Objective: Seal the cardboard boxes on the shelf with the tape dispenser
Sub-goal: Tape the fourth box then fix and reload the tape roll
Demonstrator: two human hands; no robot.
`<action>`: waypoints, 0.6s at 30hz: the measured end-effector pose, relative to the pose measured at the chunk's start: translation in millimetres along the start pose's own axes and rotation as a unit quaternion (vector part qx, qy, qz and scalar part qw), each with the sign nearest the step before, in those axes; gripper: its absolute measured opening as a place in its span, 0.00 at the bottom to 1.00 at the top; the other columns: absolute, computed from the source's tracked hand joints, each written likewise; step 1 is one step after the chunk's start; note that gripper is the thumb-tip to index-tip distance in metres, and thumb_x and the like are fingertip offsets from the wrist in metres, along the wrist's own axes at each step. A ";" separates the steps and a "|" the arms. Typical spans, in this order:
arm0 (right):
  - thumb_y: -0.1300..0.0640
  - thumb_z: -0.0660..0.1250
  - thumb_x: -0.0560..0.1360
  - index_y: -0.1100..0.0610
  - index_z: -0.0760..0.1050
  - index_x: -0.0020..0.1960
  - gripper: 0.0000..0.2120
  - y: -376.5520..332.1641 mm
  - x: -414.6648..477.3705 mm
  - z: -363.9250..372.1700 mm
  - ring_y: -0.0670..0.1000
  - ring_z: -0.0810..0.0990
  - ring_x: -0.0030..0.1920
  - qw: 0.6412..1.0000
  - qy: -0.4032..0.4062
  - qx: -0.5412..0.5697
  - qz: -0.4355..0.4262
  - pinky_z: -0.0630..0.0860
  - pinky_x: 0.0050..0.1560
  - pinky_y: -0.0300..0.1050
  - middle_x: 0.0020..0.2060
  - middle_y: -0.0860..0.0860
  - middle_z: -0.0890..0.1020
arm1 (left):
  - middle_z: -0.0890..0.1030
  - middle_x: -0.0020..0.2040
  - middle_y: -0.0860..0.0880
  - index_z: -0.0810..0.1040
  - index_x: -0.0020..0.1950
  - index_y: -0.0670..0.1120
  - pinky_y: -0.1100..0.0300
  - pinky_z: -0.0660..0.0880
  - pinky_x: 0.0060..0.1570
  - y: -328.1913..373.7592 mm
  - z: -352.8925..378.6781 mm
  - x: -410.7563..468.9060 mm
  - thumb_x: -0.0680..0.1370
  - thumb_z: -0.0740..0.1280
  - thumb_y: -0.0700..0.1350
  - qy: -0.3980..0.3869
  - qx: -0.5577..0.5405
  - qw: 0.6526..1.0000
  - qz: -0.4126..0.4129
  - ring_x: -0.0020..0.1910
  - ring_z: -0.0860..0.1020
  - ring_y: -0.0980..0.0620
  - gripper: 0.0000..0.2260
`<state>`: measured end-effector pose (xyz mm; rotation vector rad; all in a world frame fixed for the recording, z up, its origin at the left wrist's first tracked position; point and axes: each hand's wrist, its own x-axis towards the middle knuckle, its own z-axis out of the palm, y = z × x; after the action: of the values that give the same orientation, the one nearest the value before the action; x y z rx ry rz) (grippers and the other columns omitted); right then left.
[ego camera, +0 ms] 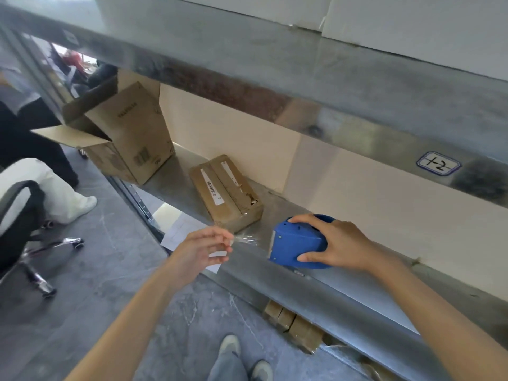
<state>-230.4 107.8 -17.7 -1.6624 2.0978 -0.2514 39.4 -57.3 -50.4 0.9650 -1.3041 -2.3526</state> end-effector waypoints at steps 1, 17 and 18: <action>0.35 0.70 0.69 0.29 0.57 0.69 0.33 -0.7 4.7 1.0 0.47 0.77 0.46 1.000 0.001 -0.006 -0.005 0.73 0.50 0.42 0.57 0.38 0.77 | 0.82 0.43 0.42 0.82 0.50 0.37 0.59 0.79 0.41 -1.1 -4.5 0.7 0.76 0.67 0.39 0.005 -0.011 1.000 -0.001 0.44 0.81 0.48 0.07; 0.32 0.64 0.73 0.33 0.53 0.74 0.34 -36.4 63.5 22.0 0.42 0.70 0.38 0.990 -0.049 -0.115 -0.068 0.66 0.41 0.39 0.49 0.43 0.80 | 0.76 0.34 0.54 0.83 0.45 0.49 0.55 0.75 0.40 -43.0 -43.1 34.8 0.74 0.73 0.32 0.243 0.168 0.941 0.167 0.37 0.74 0.52 0.11; 0.32 0.63 0.73 0.33 0.52 0.74 0.34 -36.2 65.5 23.7 0.42 0.70 0.37 0.989 -0.054 -0.117 -0.067 0.64 0.40 0.38 0.49 0.43 0.80 | 0.79 0.37 0.53 0.85 0.42 0.51 0.56 0.76 0.40 -45.9 -45.0 35.5 0.74 0.73 0.33 0.243 0.181 0.937 0.171 0.38 0.76 0.52 0.12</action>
<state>-199.4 38.9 -38.9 -1.9103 1.9993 0.0459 46.8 -79.8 -119.9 1.2090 -1.5598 -1.5145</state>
